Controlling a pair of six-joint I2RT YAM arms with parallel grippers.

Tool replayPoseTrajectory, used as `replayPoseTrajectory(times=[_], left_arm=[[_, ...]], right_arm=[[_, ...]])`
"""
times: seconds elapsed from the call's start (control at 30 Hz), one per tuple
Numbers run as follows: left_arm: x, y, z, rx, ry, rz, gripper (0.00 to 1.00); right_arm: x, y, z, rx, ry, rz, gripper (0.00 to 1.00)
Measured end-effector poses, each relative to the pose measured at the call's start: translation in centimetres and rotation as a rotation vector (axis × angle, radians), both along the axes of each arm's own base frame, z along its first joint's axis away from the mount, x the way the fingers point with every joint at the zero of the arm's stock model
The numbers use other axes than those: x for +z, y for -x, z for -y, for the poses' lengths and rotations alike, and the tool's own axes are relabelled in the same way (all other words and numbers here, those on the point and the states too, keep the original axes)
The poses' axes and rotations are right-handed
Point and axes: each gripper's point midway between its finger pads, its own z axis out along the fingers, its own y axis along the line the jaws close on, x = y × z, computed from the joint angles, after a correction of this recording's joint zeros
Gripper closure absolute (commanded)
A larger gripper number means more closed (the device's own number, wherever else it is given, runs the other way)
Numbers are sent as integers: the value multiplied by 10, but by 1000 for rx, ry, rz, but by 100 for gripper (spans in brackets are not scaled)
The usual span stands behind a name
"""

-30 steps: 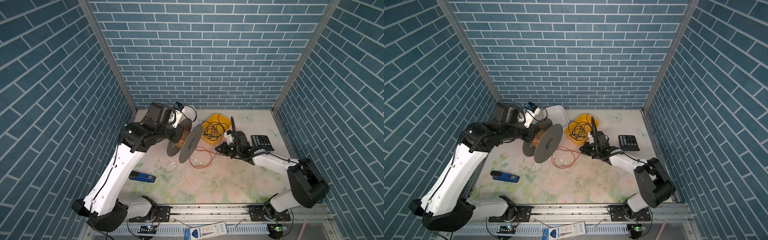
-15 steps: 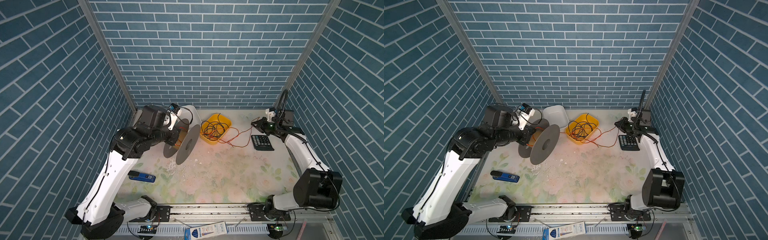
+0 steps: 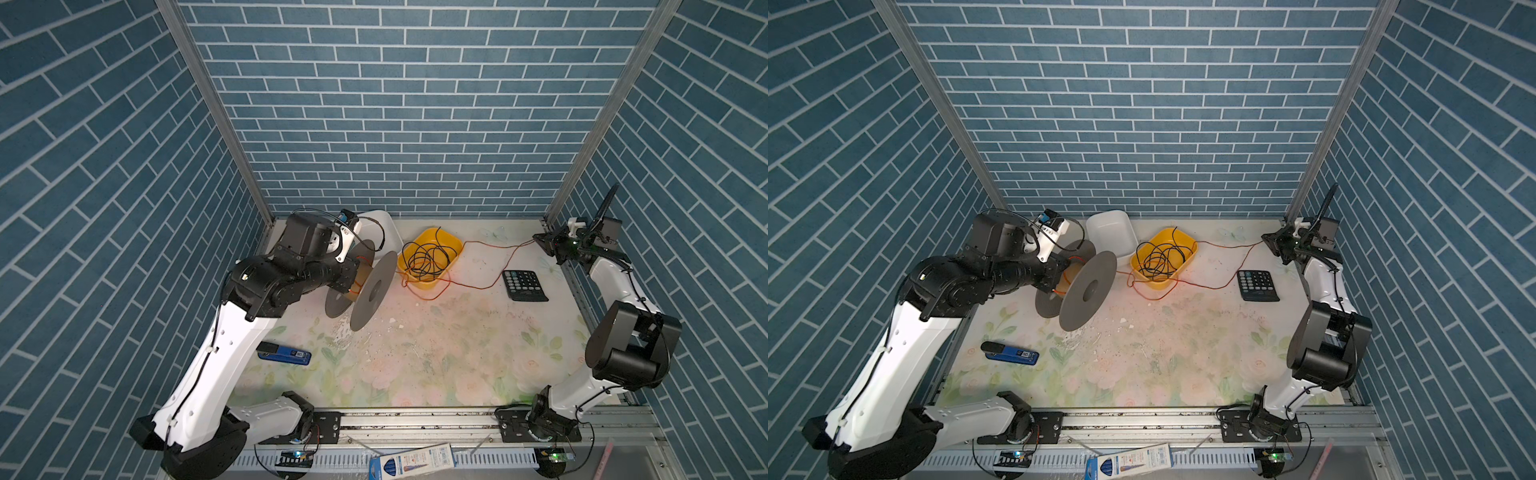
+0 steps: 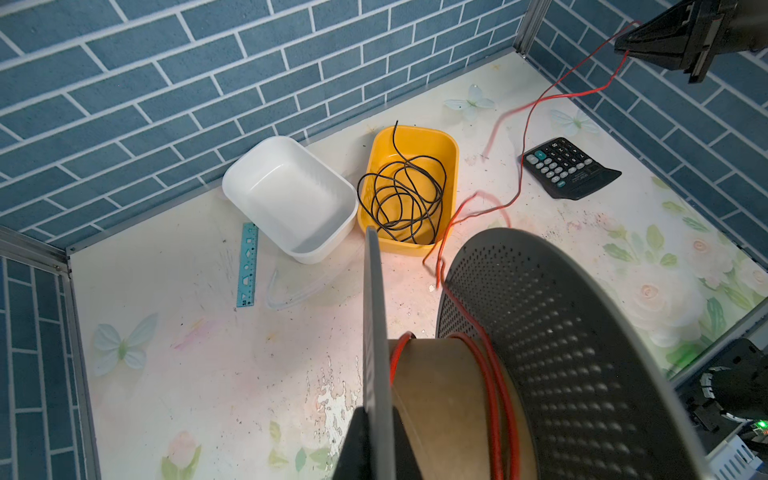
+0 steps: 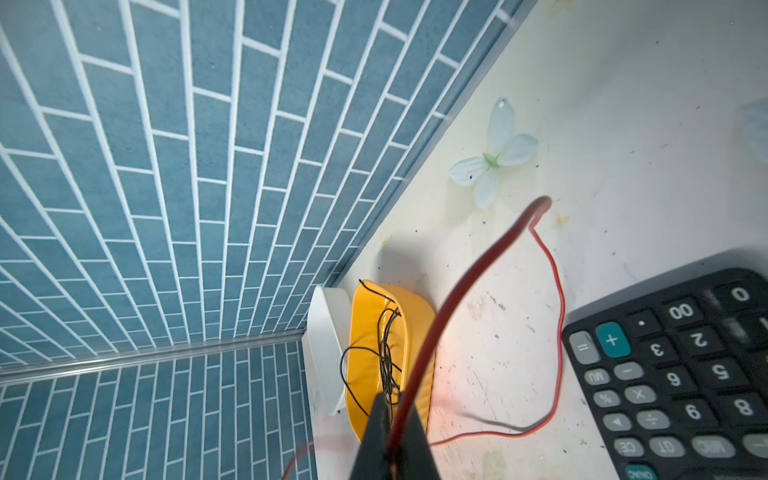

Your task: Wrap the cables

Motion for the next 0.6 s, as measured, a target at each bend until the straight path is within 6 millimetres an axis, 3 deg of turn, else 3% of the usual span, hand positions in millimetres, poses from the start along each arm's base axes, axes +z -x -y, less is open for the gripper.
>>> replayPoseTrajectory(times=[0.13,0.27,0.43,0.6], left_arm=[[3,3,-2,0,7,9,100],[3,4,0,-6,17,4,100],[0,2,7,-19,39,-24,100],[-3,-7,16,-10,68,-41,100]], right_arm=[[-16,-3,23,-59,53,-48,100],[-24,-2,19,-55,91,-72,85],[-30,0,-22,64,150,-73,58],[-35,13,-67,193,235,-79,42]])
